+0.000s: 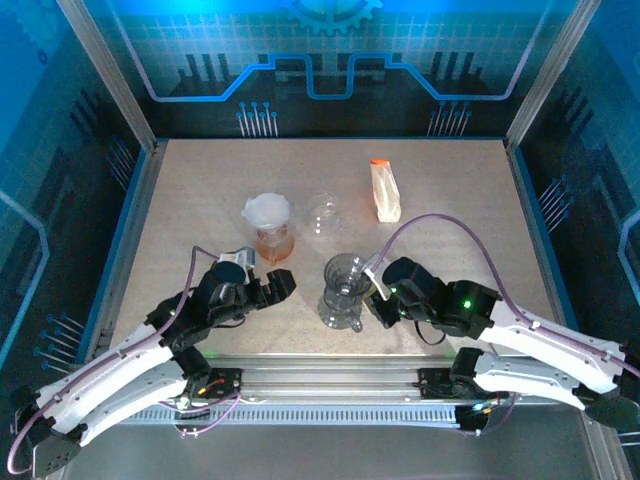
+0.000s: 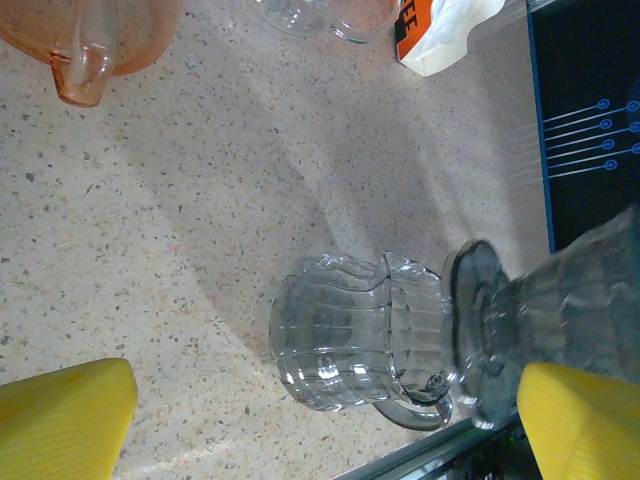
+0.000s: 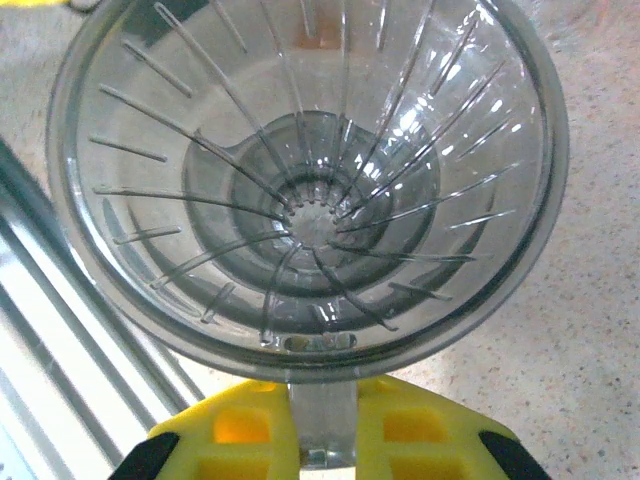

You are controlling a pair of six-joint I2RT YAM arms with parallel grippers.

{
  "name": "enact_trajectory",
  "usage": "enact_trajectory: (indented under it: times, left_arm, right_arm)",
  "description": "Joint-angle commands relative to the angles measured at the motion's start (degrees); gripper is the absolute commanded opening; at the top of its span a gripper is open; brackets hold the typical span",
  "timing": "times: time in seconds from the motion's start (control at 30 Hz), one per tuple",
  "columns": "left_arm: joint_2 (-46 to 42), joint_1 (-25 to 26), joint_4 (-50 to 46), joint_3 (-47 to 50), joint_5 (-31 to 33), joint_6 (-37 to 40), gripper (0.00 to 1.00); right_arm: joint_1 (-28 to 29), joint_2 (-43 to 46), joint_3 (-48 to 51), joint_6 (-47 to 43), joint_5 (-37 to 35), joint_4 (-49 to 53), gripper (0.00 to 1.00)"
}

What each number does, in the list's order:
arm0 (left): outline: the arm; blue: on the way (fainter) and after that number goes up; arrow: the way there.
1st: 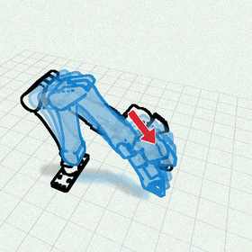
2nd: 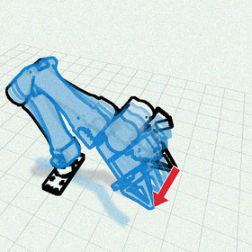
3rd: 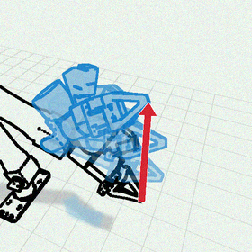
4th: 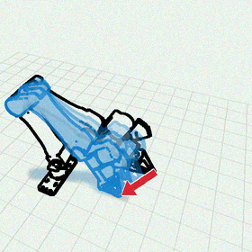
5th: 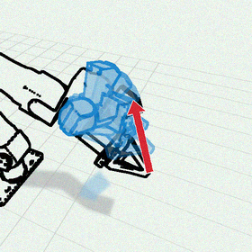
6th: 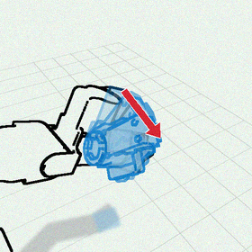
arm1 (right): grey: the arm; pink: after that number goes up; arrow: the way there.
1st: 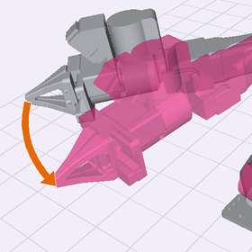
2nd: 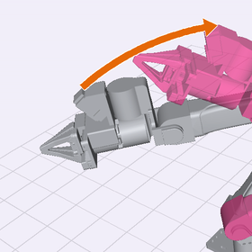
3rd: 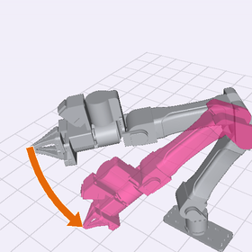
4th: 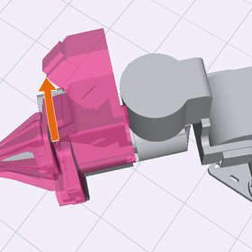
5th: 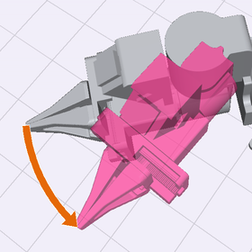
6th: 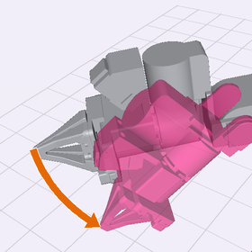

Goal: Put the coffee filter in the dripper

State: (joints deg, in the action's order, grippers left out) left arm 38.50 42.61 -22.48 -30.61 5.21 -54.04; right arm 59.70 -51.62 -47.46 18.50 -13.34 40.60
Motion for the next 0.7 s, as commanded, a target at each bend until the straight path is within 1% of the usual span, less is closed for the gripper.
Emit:
enact_trajectory:
  times: [0.0, 0.13, 0.33, 0.5, 0.67]
  left_arm:
    - [-0.7, 0.3, -1.0, -0.8, 1.2, 0.6, 0.99]
    - [-0.8, 0.4, -1.1, -0.5, 1.2, 0.6, 0.99]
    - [-1.2, 0.3, -1.0, -0.1, 1.2, 0.4, 0.99]
    - [-1.2, 0.3, -1.2, -0.1, 1.4, 0.5, 0.99]
    - [-1.2, 0.3, -0.8, 0.4, 1.4, 0.2, 0.99]
  right_arm:
    - [3.2, -1.8, -2.6, 1.9, -4.2, 3.3, 0.09]
    - [5.7, -3.3, -2.6, 2.0, -6.4, 2.5, 0.09]
    - [6.5, -4.8, -2.6, 1.7, -8.1, 0.1, 0.09]
    - [6.4, -5.9, -2.6, 1.6, -7.8, -1.3, 0.09]
    - [5.8, -6.9, -2.6, 2.2, -5.7, -2.1, 0.1]
